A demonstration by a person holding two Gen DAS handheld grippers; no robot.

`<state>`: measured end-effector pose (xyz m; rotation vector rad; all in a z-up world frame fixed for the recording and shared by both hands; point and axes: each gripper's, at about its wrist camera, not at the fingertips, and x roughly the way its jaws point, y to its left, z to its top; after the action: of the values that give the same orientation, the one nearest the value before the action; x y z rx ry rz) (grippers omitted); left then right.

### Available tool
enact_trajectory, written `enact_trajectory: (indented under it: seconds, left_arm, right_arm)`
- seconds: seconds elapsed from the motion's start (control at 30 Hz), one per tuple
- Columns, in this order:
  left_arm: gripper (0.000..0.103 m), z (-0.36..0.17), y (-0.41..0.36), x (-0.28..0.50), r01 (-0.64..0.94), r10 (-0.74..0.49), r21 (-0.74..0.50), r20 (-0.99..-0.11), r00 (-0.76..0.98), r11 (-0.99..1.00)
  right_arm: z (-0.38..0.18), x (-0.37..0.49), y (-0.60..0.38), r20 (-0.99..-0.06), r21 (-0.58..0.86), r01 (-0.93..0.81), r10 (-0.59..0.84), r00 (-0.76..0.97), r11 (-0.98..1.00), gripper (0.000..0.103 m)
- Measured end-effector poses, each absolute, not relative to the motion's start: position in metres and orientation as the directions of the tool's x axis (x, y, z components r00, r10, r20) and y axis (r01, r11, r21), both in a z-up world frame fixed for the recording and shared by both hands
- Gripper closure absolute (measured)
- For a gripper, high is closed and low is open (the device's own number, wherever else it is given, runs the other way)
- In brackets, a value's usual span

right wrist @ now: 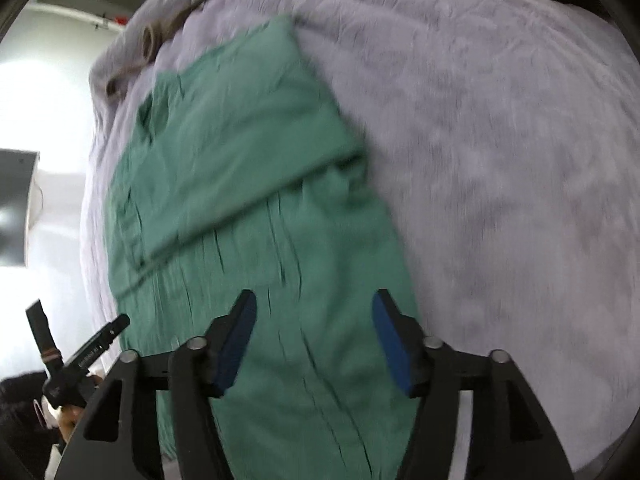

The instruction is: Fold large clothes

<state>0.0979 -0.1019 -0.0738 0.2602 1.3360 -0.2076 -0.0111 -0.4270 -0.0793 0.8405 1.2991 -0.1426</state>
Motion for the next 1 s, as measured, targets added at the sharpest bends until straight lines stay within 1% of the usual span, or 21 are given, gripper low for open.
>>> enact_trajectory:
  seconds: [0.07, 0.1, 0.17, 0.33, 0.37, 0.4, 0.5, 0.53, 0.57, 0.67, 0.77, 1.0]
  left_arm:
    - [0.028, -0.072, -0.099, 0.082, 0.278, 0.003, 0.060, -0.980, 0.200, 0.959]
    - [0.018, -0.071, -0.096, 0.076, 0.270, 0.003, 0.055, -0.982, 0.187, 0.961]
    - [0.004, -0.067, -0.091, 0.067, 0.244, 0.008, 0.052, -0.984, 0.180, 0.968]
    - [0.004, -0.058, -0.080, 0.036, 0.211, 0.036, 0.072, -0.985, 0.171, 0.975]
    - [0.004, -0.056, -0.077, 0.030, 0.207, 0.035, 0.070, -0.986, 0.165, 0.976]
    - [0.004, -0.055, -0.075, 0.025, 0.206, 0.033, 0.065, -0.987, 0.157, 0.976]
    - [0.003, -0.050, -0.068, 0.012, 0.206, 0.034, 0.064, -0.989, 0.147, 0.976]
    - [0.003, -0.049, -0.067, 0.009, 0.209, 0.033, 0.062, -0.989, 0.141, 0.976]
    - [0.003, -0.047, -0.064, 0.007, 0.209, 0.031, 0.059, -0.990, 0.137, 0.976]
    - [0.003, -0.047, -0.064, 0.003, 0.205, 0.019, 0.044, -0.992, 0.122, 0.978]
    - [0.003, -0.045, -0.064, -0.003, 0.213, 0.005, 0.031, -0.993, 0.122, 0.976]
    - [0.003, -0.047, -0.052, -0.012, 0.242, -0.010, 0.019, -0.993, 0.118, 0.970]
  right_arm:
    - [-0.081, -0.021, -0.419, -0.888, 0.460, 0.531, 0.373, 0.269, 0.712, 0.038]
    - [-0.082, -0.024, -0.415, -0.888, 0.460, 0.527, 0.381, 0.257, 0.715, 0.037]
    - [-0.083, -0.030, -0.408, -0.888, 0.457, 0.518, 0.398, 0.230, 0.723, 0.028]
    - [-0.078, -0.035, -0.391, -0.896, 0.441, 0.484, 0.406, 0.182, 0.756, 0.026]
    - [-0.075, -0.036, -0.387, -0.896, 0.442, 0.474, 0.407, 0.181, 0.762, 0.024]
    - [-0.073, -0.036, -0.385, -0.895, 0.443, 0.467, 0.406, 0.183, 0.765, 0.020]
    - [-0.062, -0.037, -0.378, -0.897, 0.442, 0.436, 0.392, 0.204, 0.784, 0.017]
    - [-0.058, -0.037, -0.375, -0.896, 0.443, 0.426, 0.389, 0.212, 0.789, 0.010]
    - [-0.055, -0.037, -0.372, -0.896, 0.444, 0.419, 0.385, 0.221, 0.792, 0.000]
    - [-0.046, -0.037, -0.363, -0.902, 0.430, 0.404, 0.362, 0.237, 0.807, 0.000]
    - [-0.047, -0.039, -0.354, -0.899, 0.437, 0.410, 0.380, 0.217, 0.801, 0.000]
    - [-0.056, -0.059, -0.338, -0.896, 0.442, 0.478, 0.401, 0.191, 0.759, 0.000]
